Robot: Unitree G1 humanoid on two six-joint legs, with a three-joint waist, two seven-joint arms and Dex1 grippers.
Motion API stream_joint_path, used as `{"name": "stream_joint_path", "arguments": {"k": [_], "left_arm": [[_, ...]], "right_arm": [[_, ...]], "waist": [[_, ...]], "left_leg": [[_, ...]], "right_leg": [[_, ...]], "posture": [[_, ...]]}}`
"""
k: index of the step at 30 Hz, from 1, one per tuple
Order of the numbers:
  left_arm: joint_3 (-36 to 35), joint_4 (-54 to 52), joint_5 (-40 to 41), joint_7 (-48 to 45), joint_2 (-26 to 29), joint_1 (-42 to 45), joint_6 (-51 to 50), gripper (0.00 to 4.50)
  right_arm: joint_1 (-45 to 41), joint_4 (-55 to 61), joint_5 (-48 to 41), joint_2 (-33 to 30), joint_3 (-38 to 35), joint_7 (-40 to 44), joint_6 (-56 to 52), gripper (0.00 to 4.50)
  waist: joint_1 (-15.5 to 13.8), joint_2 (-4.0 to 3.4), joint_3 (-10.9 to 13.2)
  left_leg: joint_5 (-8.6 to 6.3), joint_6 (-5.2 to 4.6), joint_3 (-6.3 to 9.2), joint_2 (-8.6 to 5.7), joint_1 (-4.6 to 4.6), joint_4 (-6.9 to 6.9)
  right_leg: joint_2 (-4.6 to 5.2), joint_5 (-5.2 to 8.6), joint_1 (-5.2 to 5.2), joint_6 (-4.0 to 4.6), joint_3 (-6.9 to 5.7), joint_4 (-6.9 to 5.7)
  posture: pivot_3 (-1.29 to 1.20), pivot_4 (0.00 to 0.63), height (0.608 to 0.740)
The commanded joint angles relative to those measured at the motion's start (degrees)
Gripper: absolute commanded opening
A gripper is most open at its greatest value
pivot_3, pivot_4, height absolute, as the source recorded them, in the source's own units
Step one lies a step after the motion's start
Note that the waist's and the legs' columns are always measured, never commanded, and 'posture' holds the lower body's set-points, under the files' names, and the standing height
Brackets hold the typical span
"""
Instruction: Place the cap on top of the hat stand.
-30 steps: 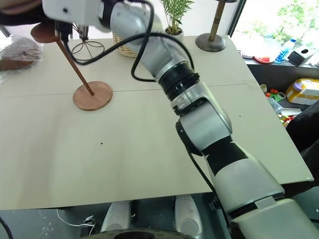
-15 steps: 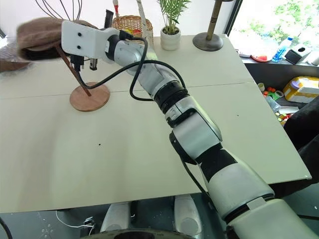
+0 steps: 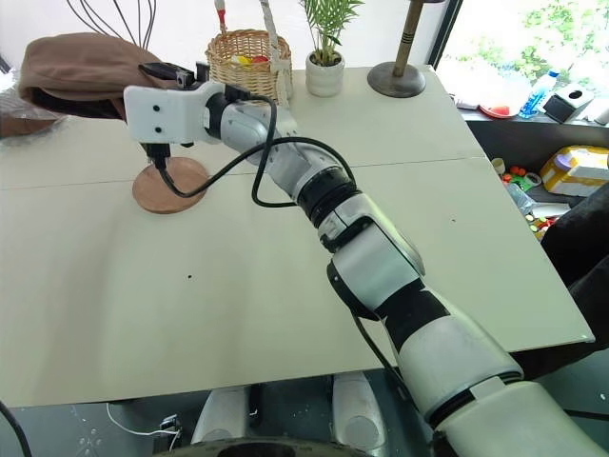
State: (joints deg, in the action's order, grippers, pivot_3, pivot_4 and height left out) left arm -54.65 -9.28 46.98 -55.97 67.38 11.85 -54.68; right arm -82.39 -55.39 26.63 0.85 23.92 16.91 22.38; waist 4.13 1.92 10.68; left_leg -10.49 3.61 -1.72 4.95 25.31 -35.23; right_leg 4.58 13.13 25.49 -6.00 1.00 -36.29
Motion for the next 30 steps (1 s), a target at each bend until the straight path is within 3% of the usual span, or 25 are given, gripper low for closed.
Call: {"name": "stream_joint_path", "arguments": {"k": [1,10,17,20,24,27,30], "left_arm": [[0.7,-0.7,1.0,0.2,0.6,1.6,1.5,4.50],[6.1,-1.1,2.5,-0.6,1.9,5.5,2.1,4.50],[13.6,0.4,1.7,-6.4,8.2,9.9,5.4,4.50],[18.8,3.1,-0.4,-10.5,13.5,13.9,10.2,4.50],[27.5,5.4,-5.6,-12.8,18.0,19.5,19.5,4.50],[35.9,6.2,-10.8,-12.8,18.7,26.1,26.7,4.50],[43.8,5.2,-18.2,-12.2,16.9,32.3,33.6,4.50]], "right_arm": [[-0.1,6.4,-0.6,-1.5,-0.8,1.5,0.2,3.75],[9.1,27.4,-4.5,-10.3,-2.7,12.2,-2.7,3.75],[19.0,48.8,-20.0,-21.9,-7.8,31.0,-12.0,3.75],[23.1,57.0,-32.7,-29.6,-13.4,41.0,-28.7,3.75],[21.7,59.4,-43.1,-36.4,-20.5,43.7,-50.6,3.75],[18.8,60.3,-50.7,-40.8,-24.5,44.6,-67.0,4.47],[16.2,62.2,-60.2,-46.3,-27.4,48.7,-81.8,4.47]], "waist": [[0.0,0.00,0.0],[-0.3,0.03,0.0],[-0.4,0.03,0.0],[-0.7,0.04,0.0],[-1.6,-0.09,0.1],[-1.8,-0.22,0.1],[-2.0,-0.25,0.2]], "left_leg": [[0.00,0.00,0.00,0.00,0.00,0.00],[0.01,0.01,0.01,-0.01,0.00,-0.03],[0.02,0.02,0.02,-0.02,-0.01,-0.05],[0.02,0.01,0.03,-0.01,-0.02,-0.05],[0.02,0.01,-0.04,-0.01,-0.04,-0.10],[0.02,0.01,-0.06,-0.01,-0.09,-0.09],[0.02,0.01,-0.08,-0.01,-0.05,-0.09]], "right_leg": [[0.00,0.00,0.00,0.00,0.00,0.00],[0.00,-0.04,-0.04,-0.08,-0.01,-0.02],[0.00,-0.06,-0.06,-0.11,-0.02,-0.03],[-0.03,-0.05,-0.08,-0.11,-0.02,-0.03],[-0.01,0.07,-0.07,0.10,0.02,0.02],[-0.01,0.09,-0.07,0.13,0.03,0.01],[-0.01,0.10,-0.03,0.15,0.05,0.01]], "posture": [[0.00,0.150,0.728],[0.00,0.150,0.728],[0.00,0.150,0.728],[0.00,0.150,0.728],[0.00,0.150,0.728],[0.00,0.150,0.728],[0.00,0.150,0.728]]}}
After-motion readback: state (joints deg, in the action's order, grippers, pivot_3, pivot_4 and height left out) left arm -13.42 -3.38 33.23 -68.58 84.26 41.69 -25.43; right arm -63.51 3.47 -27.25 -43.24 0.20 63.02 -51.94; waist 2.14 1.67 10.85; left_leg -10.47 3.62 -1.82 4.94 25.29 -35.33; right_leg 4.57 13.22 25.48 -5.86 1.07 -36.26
